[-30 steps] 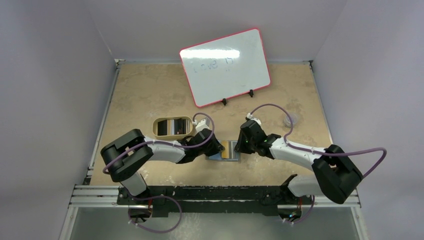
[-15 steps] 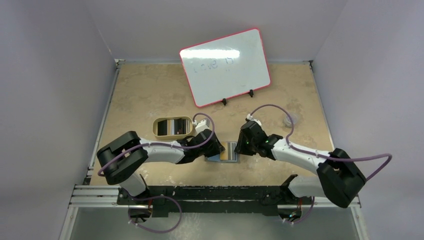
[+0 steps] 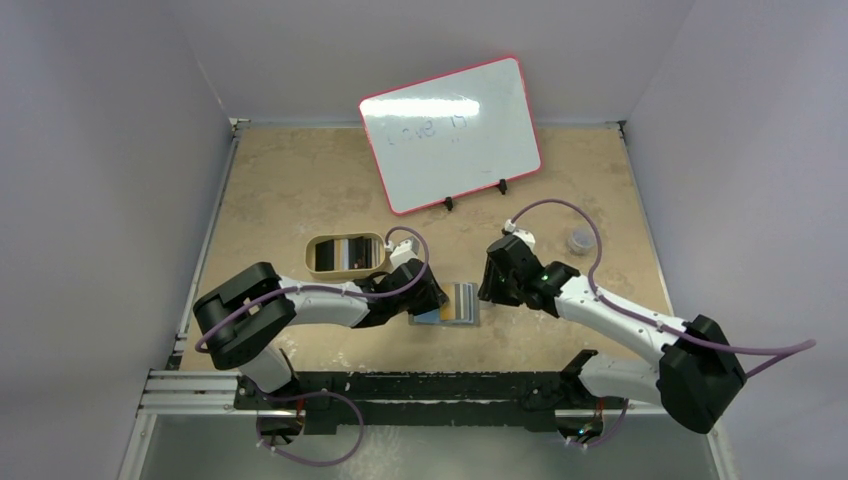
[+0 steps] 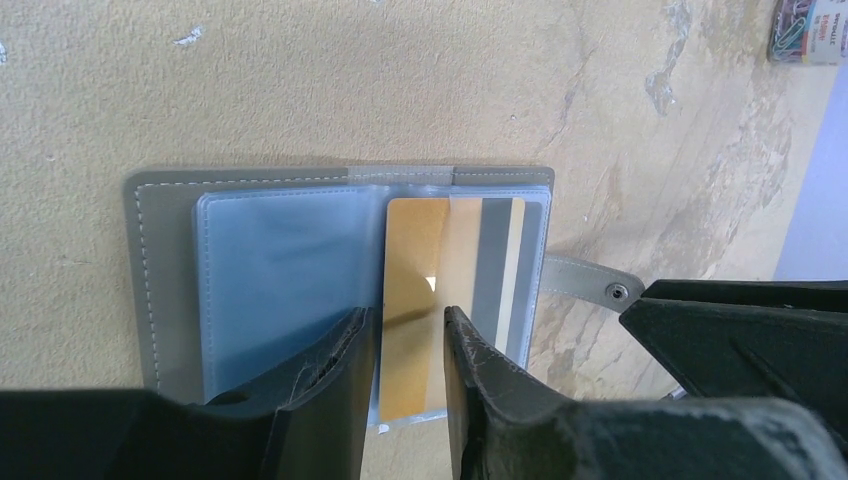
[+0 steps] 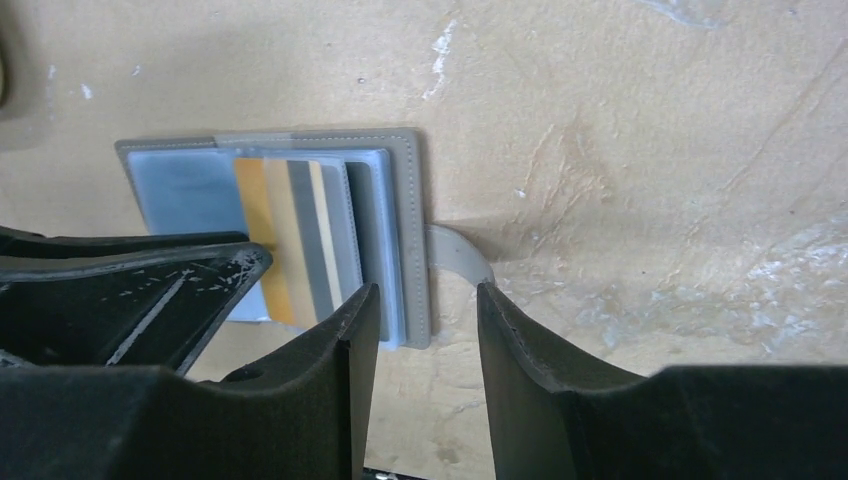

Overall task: Put the credit cards into the card holder
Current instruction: Insert the credit card into the card holder.

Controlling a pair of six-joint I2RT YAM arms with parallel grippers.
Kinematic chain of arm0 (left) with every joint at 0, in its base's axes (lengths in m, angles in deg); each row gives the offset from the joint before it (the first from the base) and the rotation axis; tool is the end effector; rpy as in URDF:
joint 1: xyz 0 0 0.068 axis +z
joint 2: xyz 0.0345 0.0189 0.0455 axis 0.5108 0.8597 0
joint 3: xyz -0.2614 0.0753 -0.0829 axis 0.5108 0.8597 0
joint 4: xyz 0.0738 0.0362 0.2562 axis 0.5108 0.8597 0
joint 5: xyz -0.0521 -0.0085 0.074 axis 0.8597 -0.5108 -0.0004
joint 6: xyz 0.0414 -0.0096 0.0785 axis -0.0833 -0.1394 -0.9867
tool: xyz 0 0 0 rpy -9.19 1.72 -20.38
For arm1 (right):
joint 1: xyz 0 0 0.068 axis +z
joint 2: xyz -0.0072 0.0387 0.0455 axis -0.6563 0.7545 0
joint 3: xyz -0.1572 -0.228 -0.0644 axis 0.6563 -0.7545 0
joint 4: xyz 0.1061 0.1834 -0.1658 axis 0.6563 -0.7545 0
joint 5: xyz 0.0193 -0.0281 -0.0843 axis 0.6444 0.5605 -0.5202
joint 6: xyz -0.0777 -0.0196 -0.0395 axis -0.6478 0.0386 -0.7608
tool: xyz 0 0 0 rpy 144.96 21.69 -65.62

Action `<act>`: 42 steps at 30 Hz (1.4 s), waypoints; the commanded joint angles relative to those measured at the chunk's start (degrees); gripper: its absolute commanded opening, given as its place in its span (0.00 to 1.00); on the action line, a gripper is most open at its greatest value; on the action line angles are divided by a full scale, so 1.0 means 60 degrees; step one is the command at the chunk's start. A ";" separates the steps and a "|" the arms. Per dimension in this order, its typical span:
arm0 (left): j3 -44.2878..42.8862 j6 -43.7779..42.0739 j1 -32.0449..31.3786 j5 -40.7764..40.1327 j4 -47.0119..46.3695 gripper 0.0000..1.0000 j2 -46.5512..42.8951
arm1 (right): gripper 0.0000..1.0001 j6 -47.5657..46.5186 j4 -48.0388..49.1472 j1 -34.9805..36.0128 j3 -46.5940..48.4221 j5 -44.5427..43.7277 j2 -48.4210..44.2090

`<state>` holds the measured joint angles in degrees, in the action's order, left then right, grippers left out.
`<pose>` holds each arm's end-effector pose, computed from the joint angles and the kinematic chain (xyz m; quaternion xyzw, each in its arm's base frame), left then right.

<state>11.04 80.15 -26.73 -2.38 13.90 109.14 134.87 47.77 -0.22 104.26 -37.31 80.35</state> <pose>0.1944 -0.2745 0.1160 -0.1372 0.9066 -0.3054 0.2569 0.2066 0.1595 0.1807 0.0804 0.9320 0.1771 0.3060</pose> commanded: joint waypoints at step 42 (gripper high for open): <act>-0.0546 -0.0500 -0.0031 -0.0059 -0.0415 0.35 0.0103 | 0.04 -0.0495 0.1058 -0.0673 -0.0658 0.0887 0.0383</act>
<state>9.90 79.36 -26.73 -2.42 14.27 109.53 132.09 50.98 -3.98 101.42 -34.31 82.19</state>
